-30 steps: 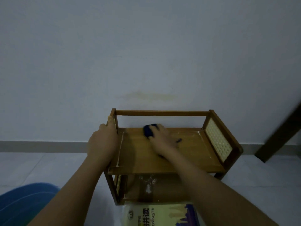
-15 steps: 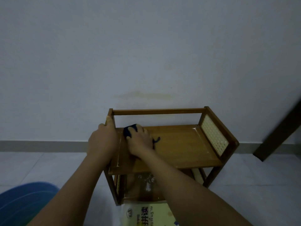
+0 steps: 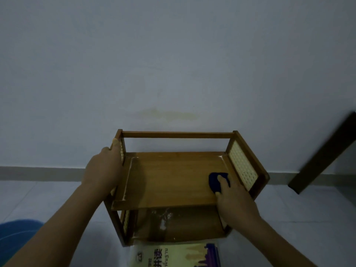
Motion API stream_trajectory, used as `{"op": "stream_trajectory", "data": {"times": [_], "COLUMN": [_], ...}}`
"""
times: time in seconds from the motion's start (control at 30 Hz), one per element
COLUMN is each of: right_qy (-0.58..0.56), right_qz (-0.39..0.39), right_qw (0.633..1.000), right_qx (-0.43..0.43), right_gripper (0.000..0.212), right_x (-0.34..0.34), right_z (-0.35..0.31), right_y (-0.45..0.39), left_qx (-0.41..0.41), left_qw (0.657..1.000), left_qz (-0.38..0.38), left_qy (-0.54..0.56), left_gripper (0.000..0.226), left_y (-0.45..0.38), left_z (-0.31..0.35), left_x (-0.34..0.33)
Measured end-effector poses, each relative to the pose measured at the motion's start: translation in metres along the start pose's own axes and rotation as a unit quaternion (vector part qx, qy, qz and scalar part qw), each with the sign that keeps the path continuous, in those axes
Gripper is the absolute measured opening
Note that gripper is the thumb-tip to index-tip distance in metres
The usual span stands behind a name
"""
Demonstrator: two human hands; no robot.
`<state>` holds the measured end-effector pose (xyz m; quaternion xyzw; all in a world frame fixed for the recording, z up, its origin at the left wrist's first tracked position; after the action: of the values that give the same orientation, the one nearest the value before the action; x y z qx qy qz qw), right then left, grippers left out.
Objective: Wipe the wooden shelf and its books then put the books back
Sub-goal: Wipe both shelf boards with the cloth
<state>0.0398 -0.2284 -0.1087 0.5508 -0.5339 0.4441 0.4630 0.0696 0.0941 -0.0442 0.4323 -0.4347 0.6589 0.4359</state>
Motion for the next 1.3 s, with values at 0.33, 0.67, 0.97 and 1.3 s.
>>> {"op": "stream_trajectory", "data": {"times": [0.33,0.67,0.97,1.3], "right_qy": [-0.040,-0.176,-0.099,-0.124], "right_qz": [0.123,-0.052,0.066,-0.039], "right_qw": [0.985,0.979,0.993,0.964], "right_qx": [-0.114,0.088,-0.004,0.232], "right_gripper": [0.050,0.078,0.050,0.056], "right_x": [-0.008,-0.049,-0.005,-0.033], "right_z": [-0.021,-0.242,0.004,-0.217], "right_y": [-0.108,-0.020,-0.040,0.010], "left_qx": [-0.018,0.009,-0.002,-0.004], "left_qw": [0.999,1.000,1.000,1.000], "left_qz": [-0.013,-0.015,-0.006,0.001], "left_qy": [-0.030,0.000,0.015,0.006], "left_gripper": [0.069,0.074,0.070,0.073], "left_y": [-0.001,-0.003,-0.006,-0.002], "left_z": [0.006,0.005,0.000,0.002], "left_x": [0.001,-0.002,-0.004,0.001]}}
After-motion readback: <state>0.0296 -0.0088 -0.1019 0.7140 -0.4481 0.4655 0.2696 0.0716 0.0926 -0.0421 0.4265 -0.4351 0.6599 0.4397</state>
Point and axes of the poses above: each hand's wrist, its own y-axis away from the middle knuckle, its own x-axis out of the back of the hand, z = x × y, the point moved 5 cm from there along -y, towards the middle knuckle, and after that the axes turned 4 degrees about y, right-handed, at the moved point
